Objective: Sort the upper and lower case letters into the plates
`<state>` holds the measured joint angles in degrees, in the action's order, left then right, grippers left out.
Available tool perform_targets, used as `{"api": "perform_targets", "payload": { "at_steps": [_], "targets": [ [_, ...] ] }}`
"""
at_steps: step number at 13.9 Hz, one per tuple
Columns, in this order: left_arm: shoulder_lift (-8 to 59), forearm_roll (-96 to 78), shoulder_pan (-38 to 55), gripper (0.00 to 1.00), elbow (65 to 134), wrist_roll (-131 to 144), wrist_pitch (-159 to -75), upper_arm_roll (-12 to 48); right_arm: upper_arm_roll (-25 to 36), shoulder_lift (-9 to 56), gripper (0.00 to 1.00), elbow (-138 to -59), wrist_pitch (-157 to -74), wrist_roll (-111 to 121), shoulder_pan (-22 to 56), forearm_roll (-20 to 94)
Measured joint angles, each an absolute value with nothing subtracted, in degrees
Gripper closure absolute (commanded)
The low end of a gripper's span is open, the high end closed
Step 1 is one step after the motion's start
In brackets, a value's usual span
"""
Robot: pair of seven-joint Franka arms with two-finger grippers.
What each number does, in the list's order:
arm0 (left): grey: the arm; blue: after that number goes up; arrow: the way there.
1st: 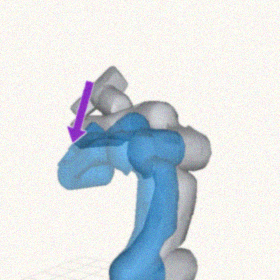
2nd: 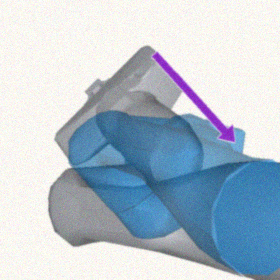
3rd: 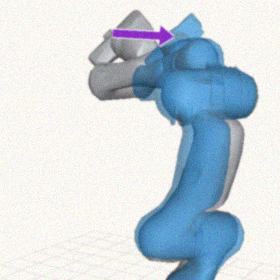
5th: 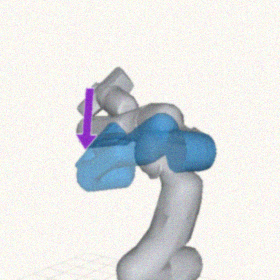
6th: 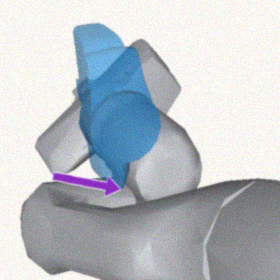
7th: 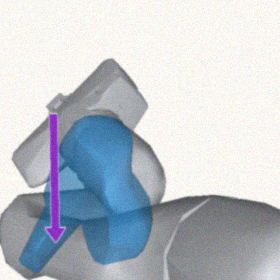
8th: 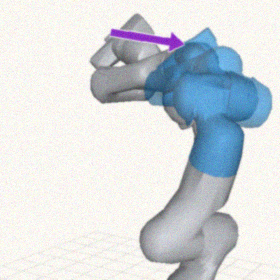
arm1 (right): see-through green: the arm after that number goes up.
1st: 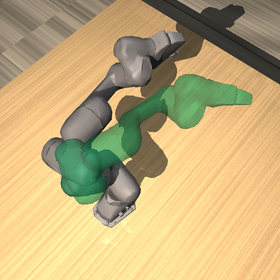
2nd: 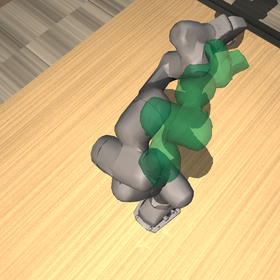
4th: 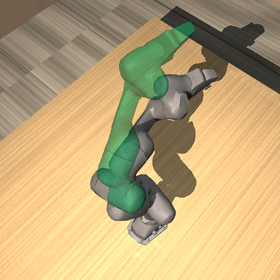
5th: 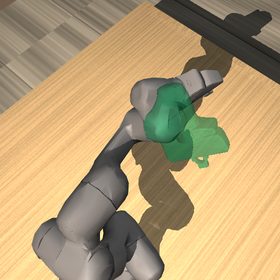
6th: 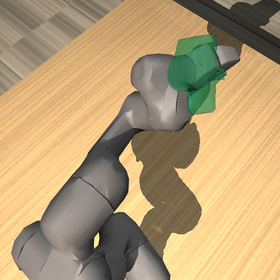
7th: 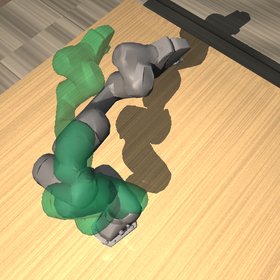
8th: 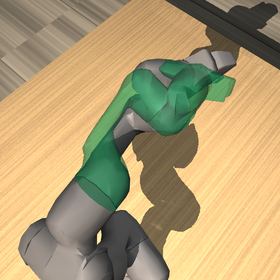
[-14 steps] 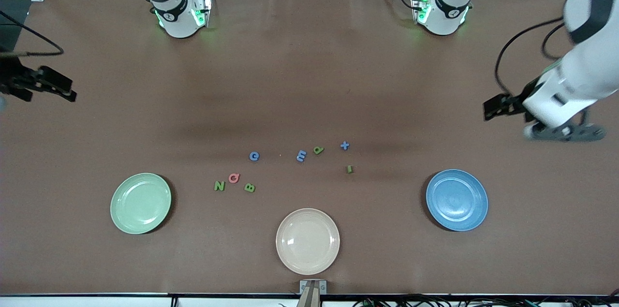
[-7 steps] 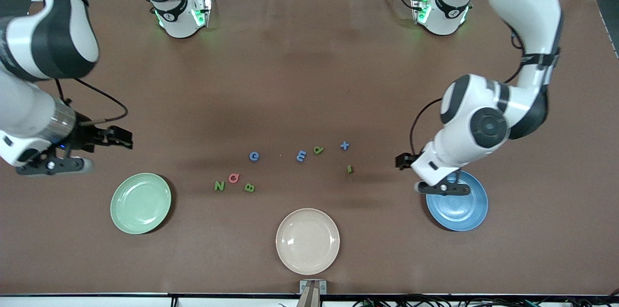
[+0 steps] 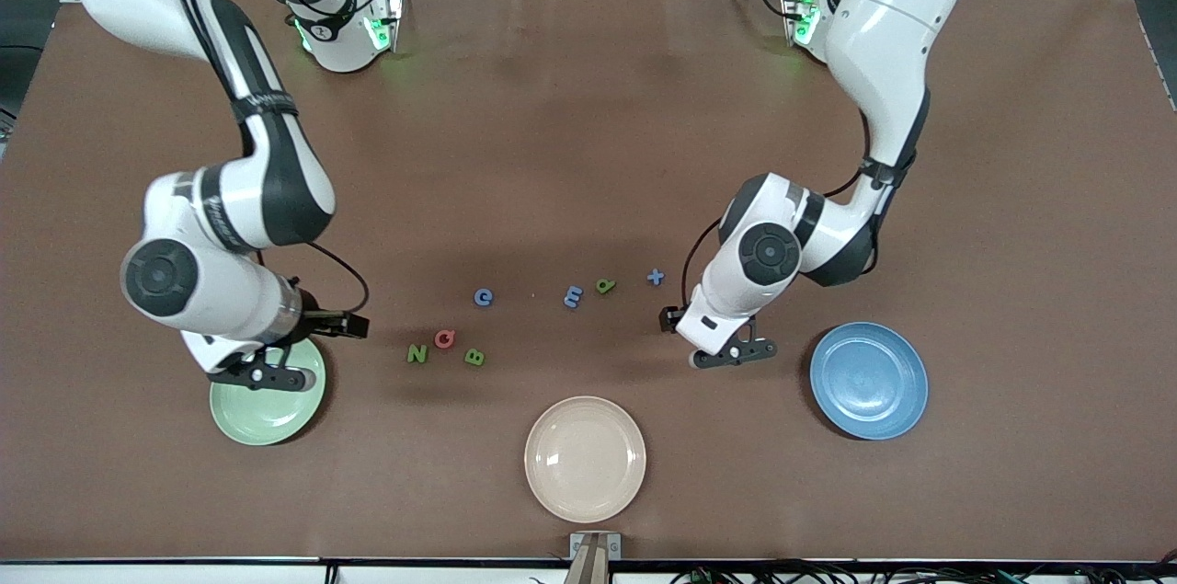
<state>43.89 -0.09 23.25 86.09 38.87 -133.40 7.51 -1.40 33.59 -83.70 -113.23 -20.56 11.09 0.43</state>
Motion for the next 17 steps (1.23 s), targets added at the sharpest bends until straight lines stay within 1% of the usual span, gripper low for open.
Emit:
{"api": "perform_targets", "payload": {
  "at_steps": [4,6,9,10,11,12,13,14,15,17],
  "targets": [
    [48.4,-0.1,25.1,0.39,84.0,40.9,-138.5,7.3,-1.4,39.6,0.00,-83.7,-122.5,-25.6,12.1,0.6],
    [49.7,-0.1,26.3,0.44,82.9,41.0,-138.9,6.7,-1.4,42.2,0.00,-83.7,-124.6,-26.6,13.1,0.6],
    [49.8,-0.1,27.0,0.51,82.4,43.0,-138.3,6.3,-1.4,44.9,0.00,-83.6,-126.6,-27.8,15.3,0.5],
    [49.8,-0.1,27.0,0.53,82.4,43.7,-137.8,6.2,-1.3,45.4,0.02,-83.6,-128.0,-27.9,15.6,0.5],
    [49.8,-0.1,27.0,0.56,82.4,44.4,-136.8,6.2,-1.3,45.9,0.07,-83.6,-129.0,-27.9,15.7,0.5],
    [49.8,-0.1,27.0,0.71,82.4,45.0,-135.4,6.1,-1.2,46.4,0.13,-83.6,-129.6,-27.9,15.7,0.4],
    [49.8,-0.1,27.0,0.82,82.4,45.5,-134.3,6.1,-1.2,46.8,0.19,-83.6,-129.9,-27.9,15.7,0.1],
    [49.8,-0.1,27.0,0.95,82.2,46.1,-133.7,6.1,-1.1,47.1,0.26,-83.6,-130.0,-27.9,15.7,-0.1],
    [49.7,-0.1,27.0,1.00,82.1,46.3,-133.2,6.1,-1.1,47.3,0.31,-83.6,-130.0,-27.9,15.7,-0.2],
    [49.7,0.3,27.0,1.00,81.7,46.3,-133.1,6.0,-1.1,47.3,0.36,-83.6,-130.0,-27.9,15.7,-0.3]
  ]
}}
